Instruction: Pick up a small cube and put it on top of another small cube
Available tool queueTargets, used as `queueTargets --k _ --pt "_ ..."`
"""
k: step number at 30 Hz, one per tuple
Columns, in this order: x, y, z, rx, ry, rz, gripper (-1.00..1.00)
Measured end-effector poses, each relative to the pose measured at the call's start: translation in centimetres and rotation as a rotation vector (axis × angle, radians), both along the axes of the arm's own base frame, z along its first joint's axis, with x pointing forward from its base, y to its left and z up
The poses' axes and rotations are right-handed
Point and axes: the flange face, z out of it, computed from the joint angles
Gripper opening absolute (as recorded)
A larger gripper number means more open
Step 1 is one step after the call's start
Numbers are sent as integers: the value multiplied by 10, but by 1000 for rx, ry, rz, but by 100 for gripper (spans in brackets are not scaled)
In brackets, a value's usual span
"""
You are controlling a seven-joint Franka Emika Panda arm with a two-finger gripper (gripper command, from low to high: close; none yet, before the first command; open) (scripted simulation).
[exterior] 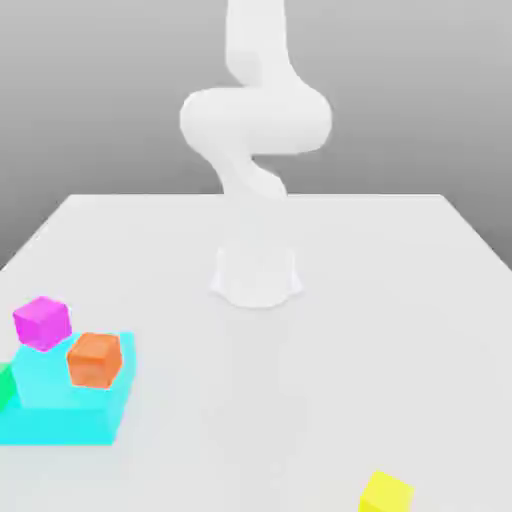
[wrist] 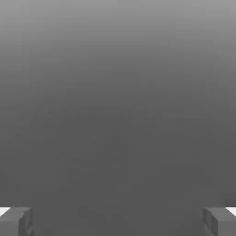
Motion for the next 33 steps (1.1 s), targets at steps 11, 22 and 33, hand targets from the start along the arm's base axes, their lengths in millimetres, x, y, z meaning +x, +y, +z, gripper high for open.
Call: queueTargets --k 11,22,33 --pt "110 52 -165 -148 268 318 0" --pt "142 113 -361 -284 516 659 0" --pt "123 137 -545 -360 671 875 0"
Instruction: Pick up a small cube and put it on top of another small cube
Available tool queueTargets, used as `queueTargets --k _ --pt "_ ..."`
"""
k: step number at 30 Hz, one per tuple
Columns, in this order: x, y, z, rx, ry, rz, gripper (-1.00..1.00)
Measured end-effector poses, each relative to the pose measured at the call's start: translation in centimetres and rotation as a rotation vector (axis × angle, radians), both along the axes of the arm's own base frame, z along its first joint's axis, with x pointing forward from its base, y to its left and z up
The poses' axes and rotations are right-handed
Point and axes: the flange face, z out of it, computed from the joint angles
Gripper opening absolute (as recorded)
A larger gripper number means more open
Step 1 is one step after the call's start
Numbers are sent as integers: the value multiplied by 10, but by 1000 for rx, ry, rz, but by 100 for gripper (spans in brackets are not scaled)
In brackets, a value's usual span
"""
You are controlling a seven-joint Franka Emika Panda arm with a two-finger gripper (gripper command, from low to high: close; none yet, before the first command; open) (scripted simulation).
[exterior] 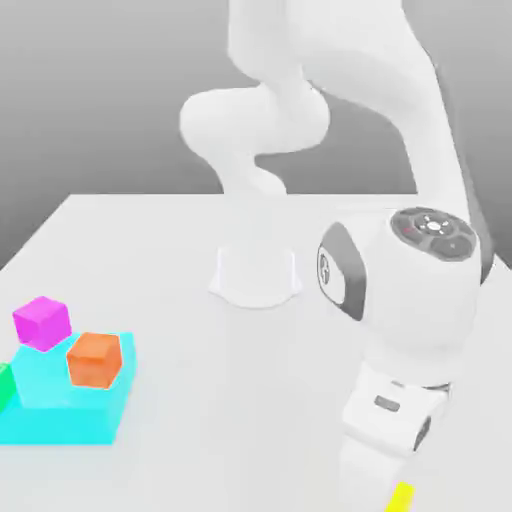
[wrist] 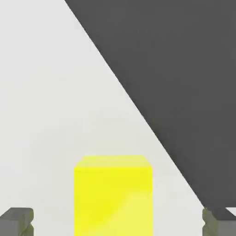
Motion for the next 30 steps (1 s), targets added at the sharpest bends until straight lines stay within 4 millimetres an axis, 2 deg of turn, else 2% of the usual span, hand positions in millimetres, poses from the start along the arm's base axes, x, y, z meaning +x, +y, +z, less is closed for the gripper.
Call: queueTargets --k 1,7,9,12,13,17,21,24,27,29,30 --pt "0 0 -7 0 0 0 -100" --pt "-1 0 -11 -1 2 1 -100" --pt "0 0 4 -1 2 1 -100" --pt "0 0 42 0 2 1 -100" --pt "3 -14 53 -4 1 -37 -100" --pt "17 -114 81 -22 -3 -304 -100" --pt "8 -214 105 -28 -4 -577 -100" --pt "-15 -289 124 -25 -3 -792 -100" --pt "-52 -367 140 -14 -1 -1032 -100" --pt "-80 -421 137 -4 1 -1201 -100" --pt "-93 -446 127 0 2 -1283 -100"
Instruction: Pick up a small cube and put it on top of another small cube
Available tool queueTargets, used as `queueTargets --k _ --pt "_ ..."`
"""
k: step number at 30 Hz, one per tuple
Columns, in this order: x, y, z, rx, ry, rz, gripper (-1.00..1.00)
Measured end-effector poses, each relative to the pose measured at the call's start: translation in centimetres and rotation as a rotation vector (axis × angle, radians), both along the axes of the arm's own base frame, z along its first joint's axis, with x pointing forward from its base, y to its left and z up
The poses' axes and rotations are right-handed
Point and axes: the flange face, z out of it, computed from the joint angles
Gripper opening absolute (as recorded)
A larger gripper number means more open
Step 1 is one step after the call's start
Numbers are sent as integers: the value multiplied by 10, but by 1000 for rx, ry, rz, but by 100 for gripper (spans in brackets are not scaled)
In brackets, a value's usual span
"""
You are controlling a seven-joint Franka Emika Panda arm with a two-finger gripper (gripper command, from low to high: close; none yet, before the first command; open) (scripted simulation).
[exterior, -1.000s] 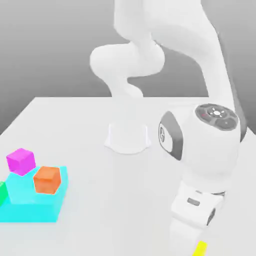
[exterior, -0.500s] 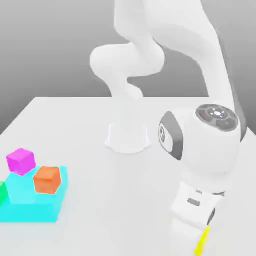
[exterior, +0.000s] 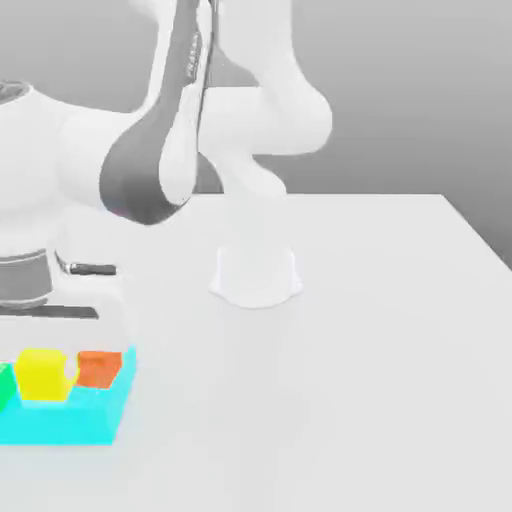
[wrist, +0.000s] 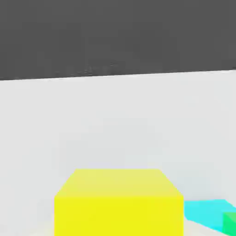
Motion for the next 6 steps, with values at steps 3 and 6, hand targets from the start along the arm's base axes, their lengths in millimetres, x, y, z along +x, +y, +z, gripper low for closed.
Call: queueTargets --k 3,6 --pt "-11 -18 -12 2 -1 -61 100" --pt "-11 -18 -12 2 -1 -61 100"
